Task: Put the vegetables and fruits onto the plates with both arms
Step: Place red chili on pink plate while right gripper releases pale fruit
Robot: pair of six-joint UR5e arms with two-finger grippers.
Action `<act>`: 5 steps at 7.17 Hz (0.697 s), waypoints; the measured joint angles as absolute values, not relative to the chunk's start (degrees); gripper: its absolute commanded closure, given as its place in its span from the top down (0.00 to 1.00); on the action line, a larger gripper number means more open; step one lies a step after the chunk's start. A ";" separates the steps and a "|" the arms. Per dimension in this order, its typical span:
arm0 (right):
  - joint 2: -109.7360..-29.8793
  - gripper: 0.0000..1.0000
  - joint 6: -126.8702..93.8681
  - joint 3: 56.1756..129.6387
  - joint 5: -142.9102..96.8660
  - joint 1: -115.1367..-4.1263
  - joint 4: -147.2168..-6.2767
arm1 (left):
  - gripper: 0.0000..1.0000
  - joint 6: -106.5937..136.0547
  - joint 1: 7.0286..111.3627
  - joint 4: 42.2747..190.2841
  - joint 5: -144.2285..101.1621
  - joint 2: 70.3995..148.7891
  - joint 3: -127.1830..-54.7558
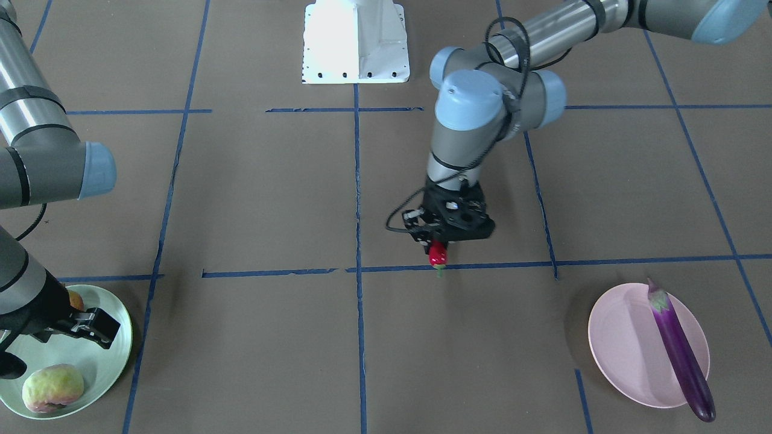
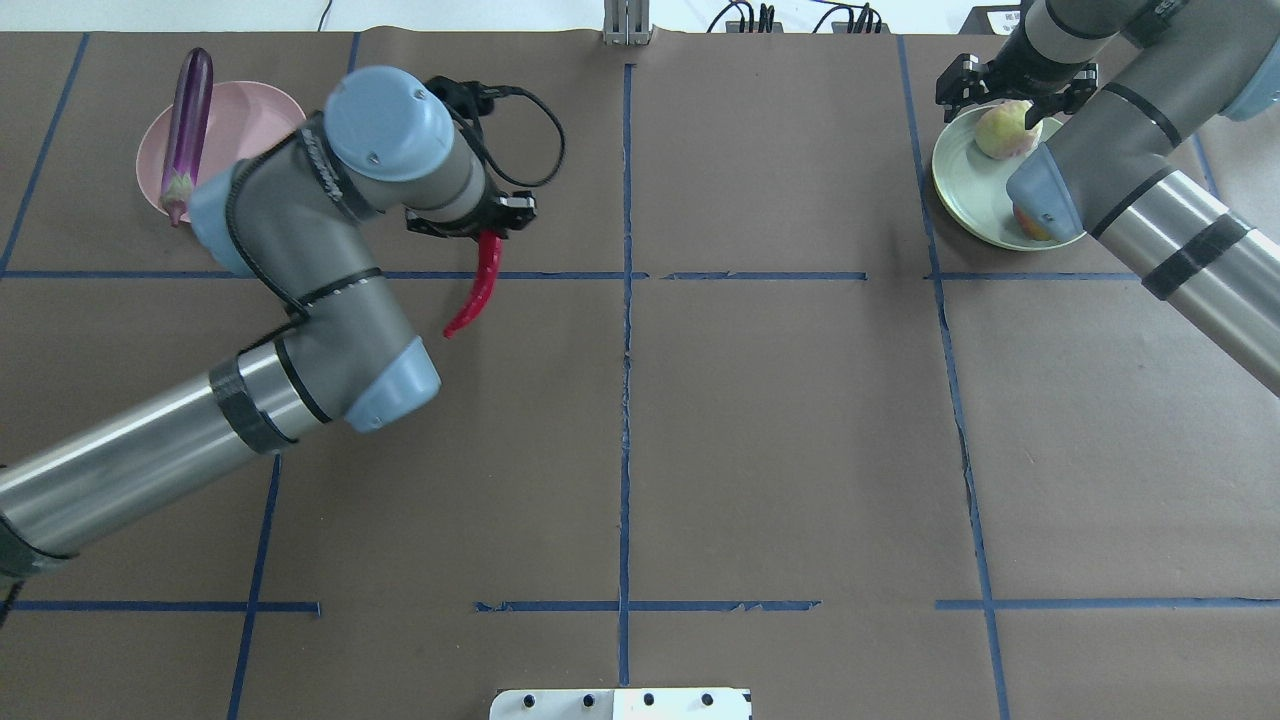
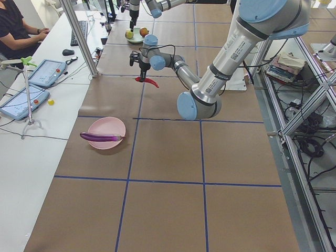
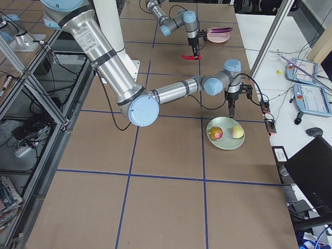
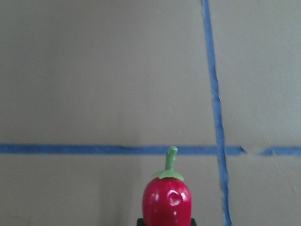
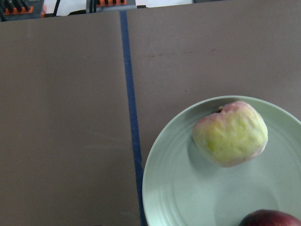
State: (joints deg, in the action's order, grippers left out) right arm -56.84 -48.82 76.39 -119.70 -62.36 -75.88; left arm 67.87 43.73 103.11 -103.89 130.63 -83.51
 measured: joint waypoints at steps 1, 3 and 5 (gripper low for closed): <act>-59.50 1.00 -48.90 80.65 -124.06 -62.56 -76.08 | 0.02 65.08 48.90 103.29 -106.39 129.18 -80.53; -64.93 1.00 -48.95 88.09 -128.68 -62.64 -76.11 | 0.13 58.03 56.22 103.76 -109.20 128.79 -71.51; -68.42 1.00 -48.98 92.75 -129.53 -62.66 -76.11 | 0.99 54.62 59.39 109.64 -109.55 129.85 -61.03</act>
State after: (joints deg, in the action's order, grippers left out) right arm -68.42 -48.98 92.75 -129.53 -62.66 -76.11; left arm 54.62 59.39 109.64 -109.55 129.85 -61.03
